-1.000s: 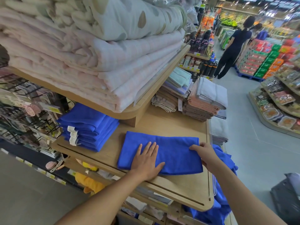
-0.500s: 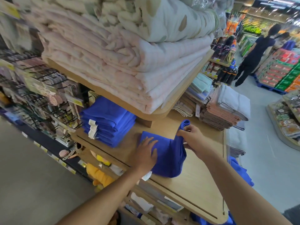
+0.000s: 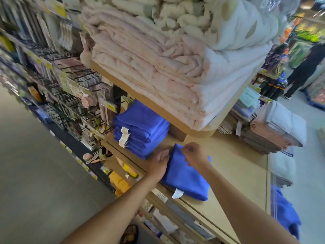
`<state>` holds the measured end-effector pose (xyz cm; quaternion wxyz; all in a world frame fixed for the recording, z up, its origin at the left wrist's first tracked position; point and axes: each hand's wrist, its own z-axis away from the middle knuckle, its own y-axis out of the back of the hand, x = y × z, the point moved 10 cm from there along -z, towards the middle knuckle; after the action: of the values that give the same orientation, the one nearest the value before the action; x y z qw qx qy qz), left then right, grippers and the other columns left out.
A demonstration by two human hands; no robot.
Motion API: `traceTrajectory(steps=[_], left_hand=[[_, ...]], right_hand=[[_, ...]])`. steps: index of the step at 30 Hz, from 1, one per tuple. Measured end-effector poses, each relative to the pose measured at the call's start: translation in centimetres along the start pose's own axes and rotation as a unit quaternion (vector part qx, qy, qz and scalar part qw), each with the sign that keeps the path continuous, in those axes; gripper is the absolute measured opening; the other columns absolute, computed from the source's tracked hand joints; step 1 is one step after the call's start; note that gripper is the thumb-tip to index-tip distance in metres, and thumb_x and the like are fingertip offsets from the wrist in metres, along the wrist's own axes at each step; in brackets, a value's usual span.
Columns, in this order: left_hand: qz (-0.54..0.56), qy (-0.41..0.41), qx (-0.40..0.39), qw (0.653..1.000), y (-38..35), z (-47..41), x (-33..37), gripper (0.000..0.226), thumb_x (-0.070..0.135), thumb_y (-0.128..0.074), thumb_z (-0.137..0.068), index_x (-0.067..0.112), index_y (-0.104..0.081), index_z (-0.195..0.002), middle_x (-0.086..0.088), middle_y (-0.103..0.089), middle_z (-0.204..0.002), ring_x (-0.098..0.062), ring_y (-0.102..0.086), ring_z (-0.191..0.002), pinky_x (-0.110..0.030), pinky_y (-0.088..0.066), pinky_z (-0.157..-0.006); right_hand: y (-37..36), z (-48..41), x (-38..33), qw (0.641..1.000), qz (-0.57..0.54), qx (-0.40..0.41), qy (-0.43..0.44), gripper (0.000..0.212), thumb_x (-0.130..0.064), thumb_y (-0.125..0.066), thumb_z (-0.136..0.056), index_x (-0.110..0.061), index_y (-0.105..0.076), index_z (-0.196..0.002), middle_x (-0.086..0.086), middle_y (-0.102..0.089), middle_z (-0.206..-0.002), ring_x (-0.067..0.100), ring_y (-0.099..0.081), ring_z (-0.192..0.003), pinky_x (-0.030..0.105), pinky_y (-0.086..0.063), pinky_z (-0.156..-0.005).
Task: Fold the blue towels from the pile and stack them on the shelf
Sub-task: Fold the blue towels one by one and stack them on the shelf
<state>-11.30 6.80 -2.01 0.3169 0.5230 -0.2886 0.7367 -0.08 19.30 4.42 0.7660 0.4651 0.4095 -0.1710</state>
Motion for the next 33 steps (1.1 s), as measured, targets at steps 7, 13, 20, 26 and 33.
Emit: traceTrajectory(steps=[7, 13, 20, 26, 33], left_hand=[[-0.488, -0.115, 0.003, 0.865, -1.5, -1.4, 1.6, 0.067, 0.049, -0.055, -0.096, 0.018, -0.037, -0.153, -0.003, -0.050, -0.149, -0.027, -0.047, -0.137, -0.039, -0.038, -0.112], [-0.593, -0.078, -0.014, 0.801, -2.3, -3.8, 1.5, 0.067, 0.067, -0.047, -0.091, 0.017, -0.051, -0.135, -0.008, -0.040, -0.148, -0.033, -0.037, -0.137, -0.047, -0.040, -0.105], [-0.531, -0.036, -0.031, 0.846, -2.9, -4.0, 2.1, 0.053, 0.054, -0.054, -0.079, 0.025, -0.053, -0.122, -0.006, -0.058, -0.131, -0.032, -0.056, -0.121, -0.041, -0.048, -0.093], [-0.337, -0.029, -0.031, 0.941, -3.0, -3.0, 2.7, 0.045, 0.044, -0.069, -0.074, 0.037, -0.048, -0.113, 0.010, -0.068, -0.094, -0.013, -0.067, -0.081, -0.042, -0.059, -0.077], [0.067, 0.050, -0.104, 0.991, -3.8, -0.2, 2.4, 0.044, 0.010, -0.078, -0.084, 0.017, -0.061, -0.124, -0.007, -0.073, -0.116, -0.016, -0.075, -0.092, -0.029, -0.060, -0.074]], right_hand=[[8.0, 2.6, 10.2, 0.983, 0.062, 0.106, -0.134, 0.071, -0.044, -0.071, -0.088, -0.009, -0.044, -0.144, -0.005, -0.060, -0.094, 0.009, -0.061, -0.078, 0.028, -0.043, -0.061], [4.5, 2.7, 13.0, 0.967, -0.014, 0.028, -0.252, 0.076, -0.058, -0.080, -0.076, -0.006, -0.053, -0.125, 0.003, -0.059, -0.100, 0.021, -0.062, -0.080, 0.029, -0.045, -0.055], [4.5, 3.1, 12.6, 0.965, -0.063, 0.034, -0.253, 0.064, -0.043, -0.085, -0.077, -0.003, -0.059, -0.118, 0.006, -0.060, -0.092, 0.021, -0.058, -0.068, 0.025, -0.040, -0.047], [4.7, 4.7, 12.0, 0.964, -0.169, 0.038, -0.202, 0.070, -0.034, -0.087, -0.079, -0.010, -0.050, -0.133, 0.012, -0.063, -0.126, 0.028, -0.065, -0.106, 0.041, -0.058, -0.084], [3.3, 7.3, 11.8, 0.910, -0.374, -0.044, -0.172, 0.066, -0.028, -0.086, -0.080, -0.007, -0.058, -0.136, 0.013, -0.071, -0.126, 0.035, -0.071, -0.111, 0.052, -0.057, -0.098]])
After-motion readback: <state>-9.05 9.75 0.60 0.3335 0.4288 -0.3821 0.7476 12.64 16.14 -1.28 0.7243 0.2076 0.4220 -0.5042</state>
